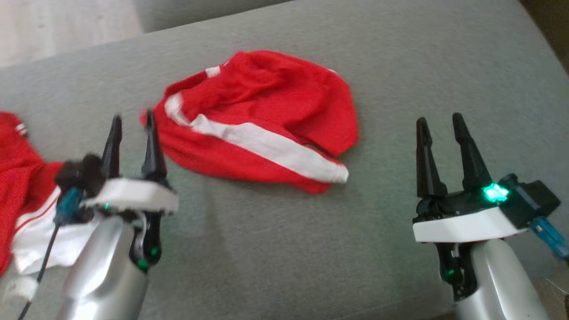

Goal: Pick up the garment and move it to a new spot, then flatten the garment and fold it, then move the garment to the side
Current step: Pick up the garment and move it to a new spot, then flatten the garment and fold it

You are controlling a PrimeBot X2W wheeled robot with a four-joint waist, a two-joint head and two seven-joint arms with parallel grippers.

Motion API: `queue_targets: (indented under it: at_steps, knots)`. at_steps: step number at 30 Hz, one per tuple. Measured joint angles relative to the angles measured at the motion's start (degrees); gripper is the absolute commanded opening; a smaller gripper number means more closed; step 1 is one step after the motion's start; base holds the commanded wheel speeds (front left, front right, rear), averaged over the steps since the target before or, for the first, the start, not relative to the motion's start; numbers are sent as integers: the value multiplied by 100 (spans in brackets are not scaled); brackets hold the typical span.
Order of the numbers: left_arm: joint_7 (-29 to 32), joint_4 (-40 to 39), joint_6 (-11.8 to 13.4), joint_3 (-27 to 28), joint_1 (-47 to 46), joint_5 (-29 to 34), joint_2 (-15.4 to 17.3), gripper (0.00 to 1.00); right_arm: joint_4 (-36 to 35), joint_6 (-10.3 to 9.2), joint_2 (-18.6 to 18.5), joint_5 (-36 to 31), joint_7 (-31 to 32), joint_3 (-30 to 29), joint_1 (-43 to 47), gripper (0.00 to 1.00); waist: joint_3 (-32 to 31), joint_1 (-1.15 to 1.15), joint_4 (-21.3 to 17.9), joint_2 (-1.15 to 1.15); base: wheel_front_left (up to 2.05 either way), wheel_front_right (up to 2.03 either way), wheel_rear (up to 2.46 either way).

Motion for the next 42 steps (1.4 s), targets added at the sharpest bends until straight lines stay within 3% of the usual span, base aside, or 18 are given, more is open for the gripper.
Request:
queue_targets:
  at_steps: [11, 20, 29, 42]
  knots:
    - [-116, -632, 8, 548, 723, 504, -178, 100, 211, 0, 1, -320, 0, -29, 251, 100, -302, -1, 666, 0, 0, 0, 0]
    - [-131, -1588, -242, 984, 1679, 1283, -617, 100, 321, 0, 1, -377, 0, -38, 478, 100, -583, -1, 989, 0, 0, 0, 0]
    - [-132, -1735, -516, 1229, 1823, 1624, -812, 100, 486, 0, 1, -495, 0, -51, 520, 100, -574, -1, 1084, 0, 0, 0, 0]
    - [-132, -1592, -662, 1154, 1663, 1626, -886, 100, 2695, 0, -2, -1415, 1, 400, -380, 100, -358, 0, 1373, 0, 0, 0, 0]
